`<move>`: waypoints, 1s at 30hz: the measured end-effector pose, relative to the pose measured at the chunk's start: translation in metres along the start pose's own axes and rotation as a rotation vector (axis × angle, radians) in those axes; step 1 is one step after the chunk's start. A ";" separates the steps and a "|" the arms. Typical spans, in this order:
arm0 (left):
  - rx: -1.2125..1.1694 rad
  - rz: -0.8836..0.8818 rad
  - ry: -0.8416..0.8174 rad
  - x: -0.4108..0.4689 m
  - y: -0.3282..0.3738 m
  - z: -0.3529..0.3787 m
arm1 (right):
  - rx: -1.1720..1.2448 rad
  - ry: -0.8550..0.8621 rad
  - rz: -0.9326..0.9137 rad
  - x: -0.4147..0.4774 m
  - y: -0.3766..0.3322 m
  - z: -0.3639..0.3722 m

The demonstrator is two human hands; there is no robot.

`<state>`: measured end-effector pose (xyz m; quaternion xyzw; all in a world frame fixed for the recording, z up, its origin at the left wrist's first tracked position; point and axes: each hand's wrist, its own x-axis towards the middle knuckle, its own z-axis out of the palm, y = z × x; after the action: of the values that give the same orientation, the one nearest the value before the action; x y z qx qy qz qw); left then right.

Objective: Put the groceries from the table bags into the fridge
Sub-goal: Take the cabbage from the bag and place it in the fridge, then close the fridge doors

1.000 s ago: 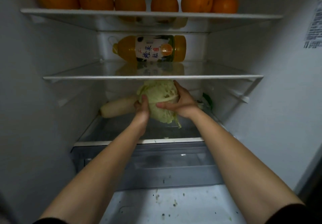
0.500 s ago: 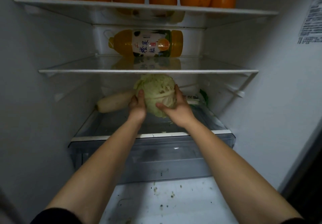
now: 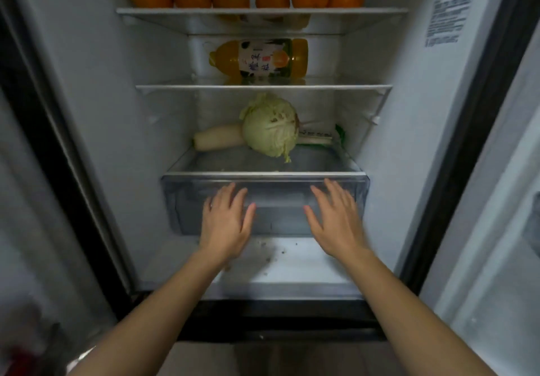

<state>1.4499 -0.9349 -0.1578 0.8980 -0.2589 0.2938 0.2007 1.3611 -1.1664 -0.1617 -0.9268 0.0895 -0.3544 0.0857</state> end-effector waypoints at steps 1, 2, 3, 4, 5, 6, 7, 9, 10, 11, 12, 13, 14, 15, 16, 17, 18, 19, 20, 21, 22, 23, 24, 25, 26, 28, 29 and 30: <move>-0.015 -0.028 -0.012 -0.026 0.000 -0.002 | 0.027 -0.008 0.014 -0.016 -0.003 0.001; -0.043 -0.063 -0.023 -0.054 0.000 -0.006 | 0.058 -0.021 0.030 -0.032 -0.008 0.003; -0.056 -0.097 -0.033 -0.083 0.000 -0.011 | 0.085 -0.030 0.044 -0.049 -0.014 0.005; -0.050 -0.118 -0.040 -0.112 0.000 -0.017 | 0.111 -0.040 0.061 -0.065 -0.022 0.008; -0.031 -0.126 -0.046 -0.137 -0.001 -0.026 | 0.138 -0.063 0.076 -0.081 -0.030 0.012; -0.009 -0.135 -0.060 -0.159 -0.003 -0.036 | 0.164 -0.103 0.090 -0.096 -0.039 0.016; 0.013 -0.142 -0.079 -0.177 -0.006 -0.047 | 0.186 -0.150 0.097 -0.110 -0.049 0.020; 0.055 -0.129 -0.083 -0.203 -0.012 -0.072 | 0.224 -0.198 0.077 -0.135 -0.073 0.024; 0.070 -0.113 -0.074 -0.212 -0.015 -0.086 | 0.246 -0.206 0.062 -0.143 -0.086 0.025; 0.080 -0.097 -0.059 -0.218 -0.018 -0.102 | 0.273 -0.214 0.050 -0.149 -0.101 0.023; 0.086 -0.079 -0.033 -0.223 -0.021 -0.119 | 0.302 -0.221 0.041 -0.152 -0.118 0.021; 0.091 -0.055 0.007 -0.229 -0.023 -0.137 | 0.328 -0.224 0.034 -0.155 -0.136 0.017; 0.093 -0.026 0.056 -0.234 -0.026 -0.155 | 0.349 -0.217 0.024 -0.158 -0.154 0.012; 0.088 0.008 0.116 -0.241 -0.029 -0.173 | 0.368 -0.198 0.006 -0.161 -0.174 0.007; 0.081 0.043 0.191 -0.247 -0.034 -0.190 | 0.394 -0.171 -0.014 -0.164 -0.195 0.001; 0.074 0.072 0.272 -0.255 -0.039 -0.207 | 0.432 -0.140 -0.032 -0.167 -0.216 -0.005; 0.066 0.093 0.348 -0.263 -0.047 -0.224 | 0.472 -0.108 -0.049 -0.171 -0.238 -0.011; 0.058 0.107 0.417 -0.273 -0.055 -0.240 | 0.507 -0.068 -0.070 -0.177 -0.260 -0.017; 0.052 0.111 0.479 -0.284 -0.066 -0.255 | 0.535 -0.015 -0.096 -0.182 -0.283 -0.023; 0.046 0.098 0.531 -0.295 -0.079 -0.269 | 0.558 0.045 -0.125 -0.189 -0.305 -0.028; 0.031 0.067 0.565 -0.306 -0.093 -0.281 | 0.579 0.103 -0.152 -0.195 -0.327 -0.034; 0.003 0.023 0.583 -0.317 -0.109 -0.292 | 0.596 0.150 -0.178 -0.202 -0.349 -0.040; -0.035 -0.031 0.589 -0.326 -0.126 -0.303 | 0.604 0.181 -0.209 -0.209 -0.370 -0.046; -0.078 -0.097 0.586 -0.333 -0.144 -0.313 | 0.596 0.190 -0.245 -0.216 -0.389 -0.052; -0.125 -0.174 0.576 -0.340 -0.161 -0.321 | 0.573 0.167 -0.283 -0.222 -0.408 -0.058; -0.206 -0.340 0.537 -0.348 -0.194 -0.338 | 0.505 0.031 -0.342 -0.231 -0.442 -0.068; -0.240 -0.414 0.506 -0.350 -0.207 -0.346 | 0.452 -0.062 -0.352 -0.234 -0.458 -0.070; -0.275 -0.472 0.468 -0.352 -0.220 -0.352 | 0.384 -0.156 -0.348 -0.236 -0.472 -0.070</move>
<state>1.1850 -0.4598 -0.1630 0.8059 -0.0287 0.3995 0.4360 1.1908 -0.6622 -0.1567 -0.9196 -0.1469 -0.3017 0.2044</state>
